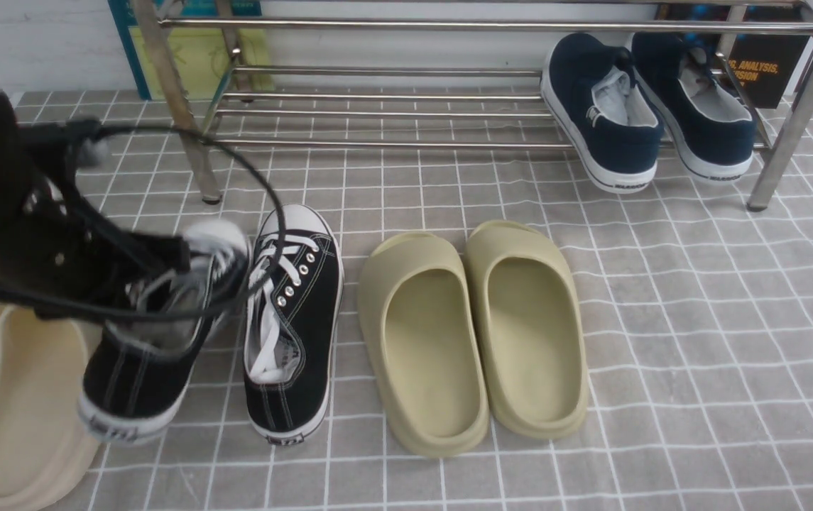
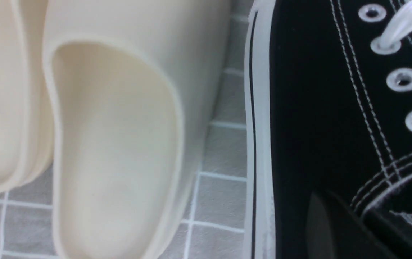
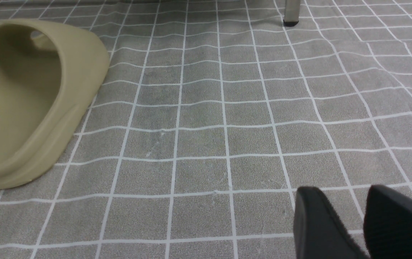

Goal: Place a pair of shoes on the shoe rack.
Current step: Use the left arm to put a shoe into the shoe rack

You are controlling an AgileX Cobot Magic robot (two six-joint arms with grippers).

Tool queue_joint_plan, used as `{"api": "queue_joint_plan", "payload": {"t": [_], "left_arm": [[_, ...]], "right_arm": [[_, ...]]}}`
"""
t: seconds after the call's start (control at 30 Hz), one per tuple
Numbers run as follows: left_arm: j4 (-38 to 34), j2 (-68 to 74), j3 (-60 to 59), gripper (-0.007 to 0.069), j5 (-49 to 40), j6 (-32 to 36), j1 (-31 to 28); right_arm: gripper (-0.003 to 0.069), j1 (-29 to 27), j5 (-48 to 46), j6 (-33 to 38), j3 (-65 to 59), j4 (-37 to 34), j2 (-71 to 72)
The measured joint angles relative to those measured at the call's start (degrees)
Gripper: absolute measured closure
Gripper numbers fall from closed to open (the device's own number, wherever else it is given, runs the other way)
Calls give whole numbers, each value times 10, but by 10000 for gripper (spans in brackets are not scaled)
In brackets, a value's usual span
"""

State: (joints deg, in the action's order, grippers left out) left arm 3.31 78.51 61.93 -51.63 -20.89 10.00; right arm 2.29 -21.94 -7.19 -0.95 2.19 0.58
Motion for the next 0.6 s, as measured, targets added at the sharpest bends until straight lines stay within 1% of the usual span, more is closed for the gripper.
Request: {"api": "queue_joint_plan", "payload": {"t": [0.17,0.33,0.37,0.5,0.6], "left_arm": [[-16,10,37,638,10,20,0],[-25,53,102,638,8,33,0],[-30,78,136,638,7,39,0],[-36,132,202,638,10,47,0],[-37,209,280,638,25,49,0]], "right_arm": [[419,0,0,0,0,0,0],[419,0,0,0,0,0,0],[419,0,0,0,0,0,0],[419,0,0,0,0,0,0],[419,0,0,0,0,0,0]]}}
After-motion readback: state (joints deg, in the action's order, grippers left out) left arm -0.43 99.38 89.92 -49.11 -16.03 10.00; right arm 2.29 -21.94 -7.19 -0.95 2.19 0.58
